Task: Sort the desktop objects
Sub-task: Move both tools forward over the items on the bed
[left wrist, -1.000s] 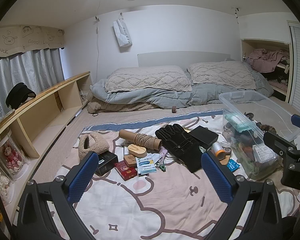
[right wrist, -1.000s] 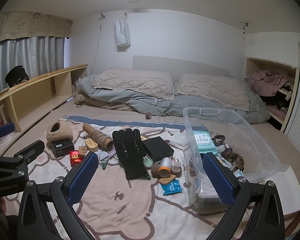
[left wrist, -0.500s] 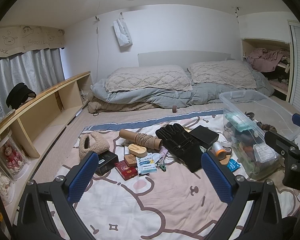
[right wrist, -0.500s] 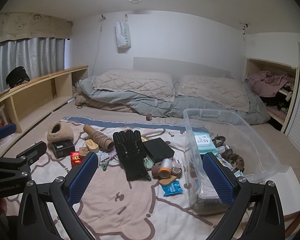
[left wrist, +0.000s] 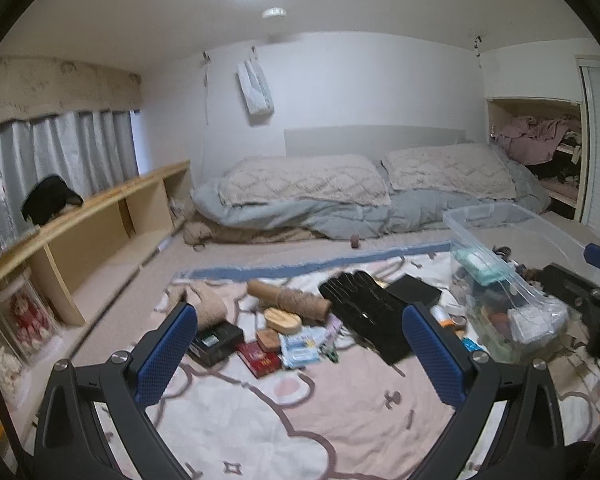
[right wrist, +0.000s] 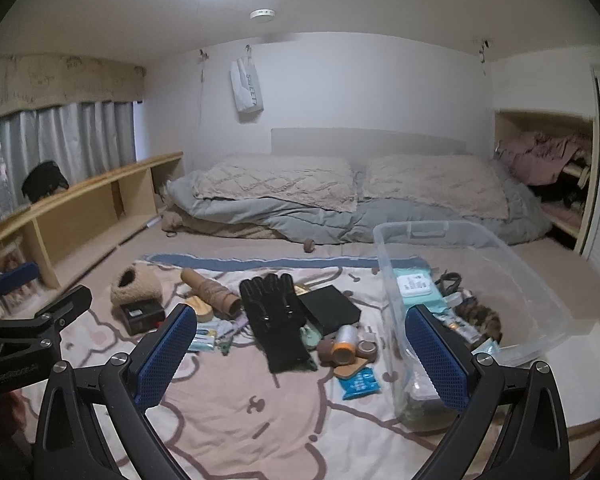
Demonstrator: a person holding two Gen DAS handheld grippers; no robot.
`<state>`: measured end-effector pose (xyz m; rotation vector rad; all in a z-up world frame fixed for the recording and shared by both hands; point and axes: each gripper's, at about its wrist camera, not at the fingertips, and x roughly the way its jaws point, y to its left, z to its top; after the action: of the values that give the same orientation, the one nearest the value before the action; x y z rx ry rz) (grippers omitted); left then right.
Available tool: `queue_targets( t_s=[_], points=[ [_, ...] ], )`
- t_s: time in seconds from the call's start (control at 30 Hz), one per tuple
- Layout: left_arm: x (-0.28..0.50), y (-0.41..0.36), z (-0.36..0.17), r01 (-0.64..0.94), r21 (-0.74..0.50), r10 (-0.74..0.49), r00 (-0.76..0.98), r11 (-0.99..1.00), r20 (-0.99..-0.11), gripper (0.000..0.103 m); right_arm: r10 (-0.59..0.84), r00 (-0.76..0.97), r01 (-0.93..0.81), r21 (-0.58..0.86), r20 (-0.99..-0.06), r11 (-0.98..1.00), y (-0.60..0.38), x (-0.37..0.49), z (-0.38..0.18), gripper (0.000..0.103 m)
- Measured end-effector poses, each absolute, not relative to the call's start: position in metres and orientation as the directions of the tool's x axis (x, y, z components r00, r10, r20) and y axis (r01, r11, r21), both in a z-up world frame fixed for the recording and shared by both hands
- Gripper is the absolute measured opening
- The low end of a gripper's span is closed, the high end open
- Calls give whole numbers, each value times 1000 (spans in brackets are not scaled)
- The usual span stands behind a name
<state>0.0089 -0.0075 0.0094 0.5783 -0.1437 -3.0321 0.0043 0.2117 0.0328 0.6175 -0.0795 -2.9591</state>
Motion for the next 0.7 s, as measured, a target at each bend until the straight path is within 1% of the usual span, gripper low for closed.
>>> queue_targets(
  t_s=[0.13, 0.27, 0.47, 0.6, 0.7],
  points=[
    [11, -22, 17, 77, 85, -100, -949, -993, -300, 103, -102, -927, 86, 60, -360, -995, 221, 3, 38, 103],
    [3, -45, 22, 104, 41, -112, -950, -994, -293, 103, -76, -946, 75, 16, -315, -997, 228, -3, 43, 103],
    [-8, -73, 20, 182, 23, -181, -944, -983, -276, 103, -88, -960, 95, -16, -265, -995, 234, -17, 46, 103],
    [-15, -90, 16, 213, 7, -207, -938, -977, -277, 103, -107, -958, 118, -28, -265, -993, 236, -29, 36, 103],
    [-21, -101, 6, 223, 0, -214, -932, -975, -292, 103, -142, -944, 153, -13, -299, -988, 238, -43, 21, 103]
  ],
)
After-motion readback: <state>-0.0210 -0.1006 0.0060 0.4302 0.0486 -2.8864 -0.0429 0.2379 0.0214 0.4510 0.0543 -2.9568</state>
